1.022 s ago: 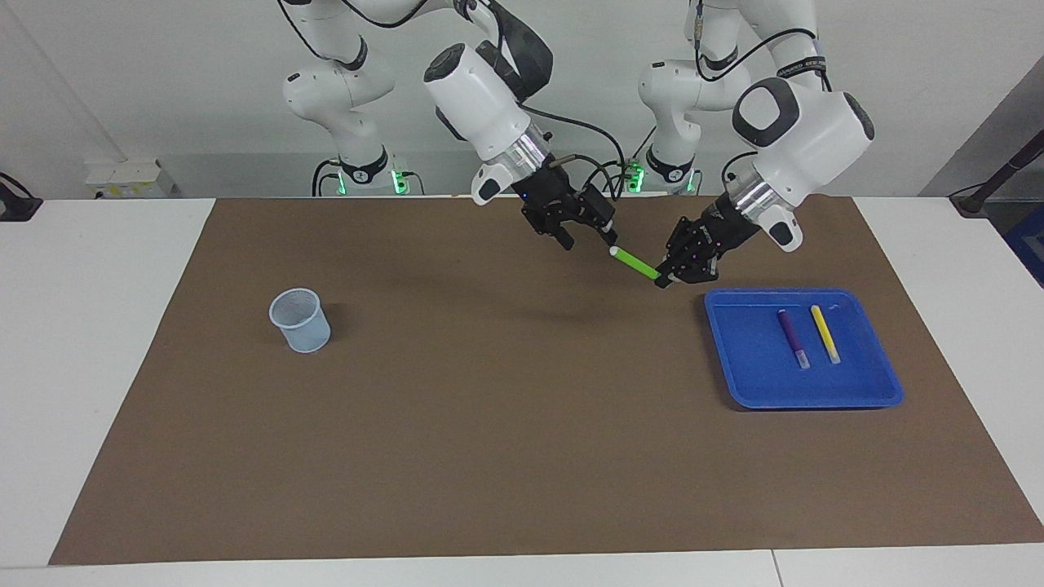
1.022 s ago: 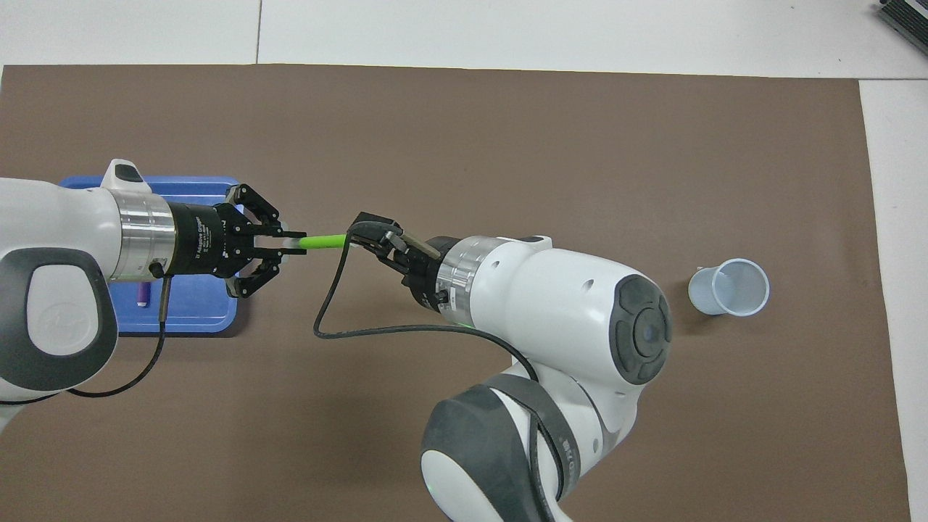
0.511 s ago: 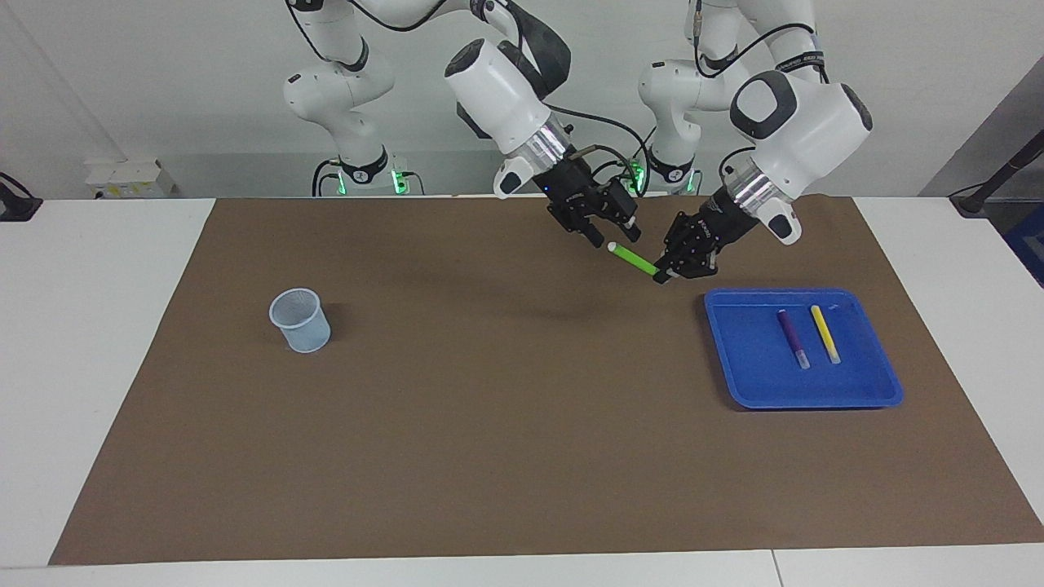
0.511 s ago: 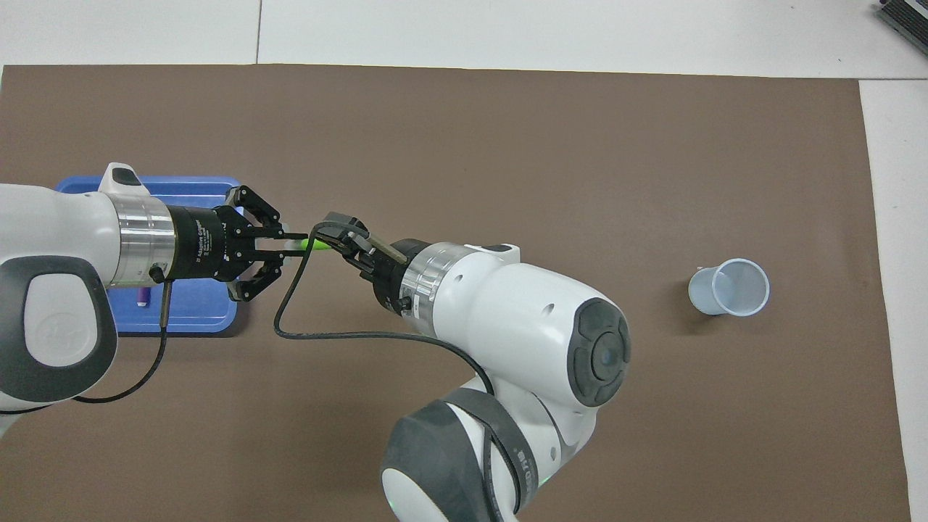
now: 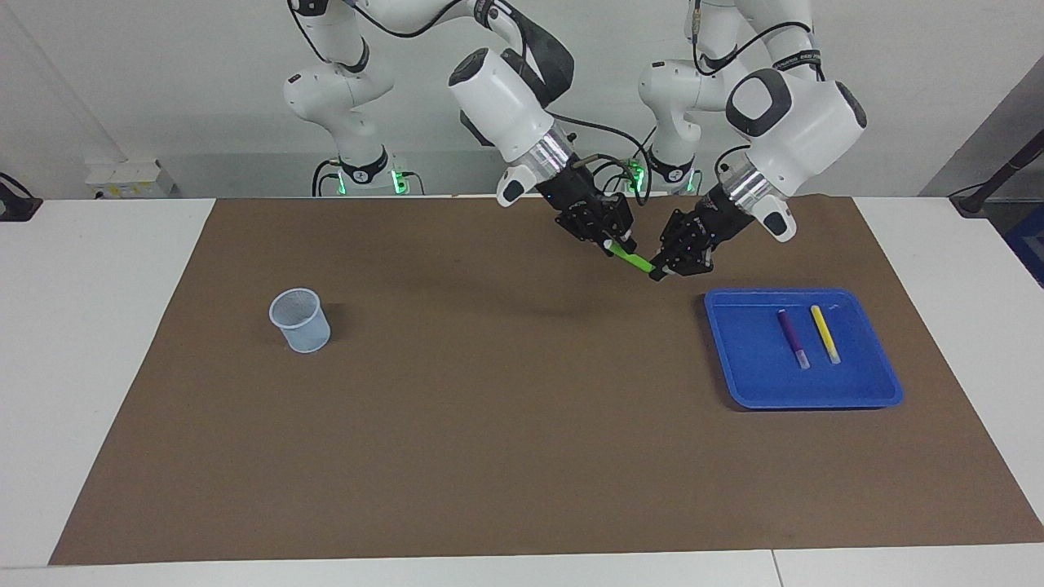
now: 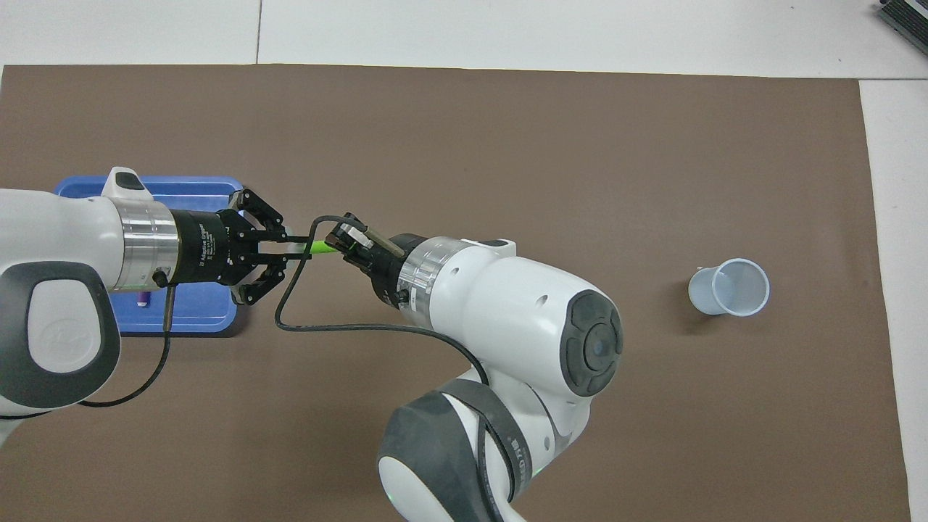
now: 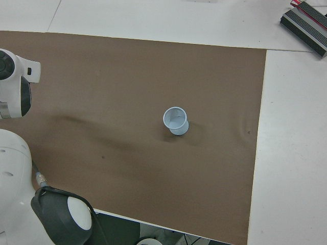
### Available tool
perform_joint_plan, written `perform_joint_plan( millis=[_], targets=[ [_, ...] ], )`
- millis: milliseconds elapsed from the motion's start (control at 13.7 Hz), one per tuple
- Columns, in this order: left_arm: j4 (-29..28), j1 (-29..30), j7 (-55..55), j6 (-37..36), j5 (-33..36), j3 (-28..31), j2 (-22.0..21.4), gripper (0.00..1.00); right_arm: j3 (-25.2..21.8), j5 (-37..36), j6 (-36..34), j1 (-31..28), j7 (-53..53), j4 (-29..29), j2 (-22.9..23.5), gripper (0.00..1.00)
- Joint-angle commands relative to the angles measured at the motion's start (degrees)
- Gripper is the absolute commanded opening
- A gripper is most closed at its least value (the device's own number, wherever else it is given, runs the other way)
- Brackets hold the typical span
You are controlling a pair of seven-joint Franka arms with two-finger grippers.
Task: Transfer and insert pens with both arms
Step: 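Grasp the green pen tip with the right gripper, then open the left gripper, then carry the green pen with the right gripper and insert it into the cup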
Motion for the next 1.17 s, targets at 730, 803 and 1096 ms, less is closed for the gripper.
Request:
perform_joint_plan(
  millis=[730, 803, 1096],
  targets=[
    [-3.5, -2.7, -1.4, 5.1, -0.8, 0.6, -3.5, 1.00, -0.3, 0.0, -7.8, -3.9, -19.4, 0.8, 0.9, 0.00],
    [-4.0, -2.7, -1.4, 5.6, -0.8, 0.7, -4.1, 1.00, -0.4, -0.9, -9.9, -4.8, -22.3, 0.8, 0.7, 0.00],
    [-4.0, -2.8, -1.3, 5.8, -0.8, 0.7, -4.1, 1.00, -0.3, -13.2, -22.4, -10.5, -32.4, 1.3, -0.7, 0.00]
  ],
)
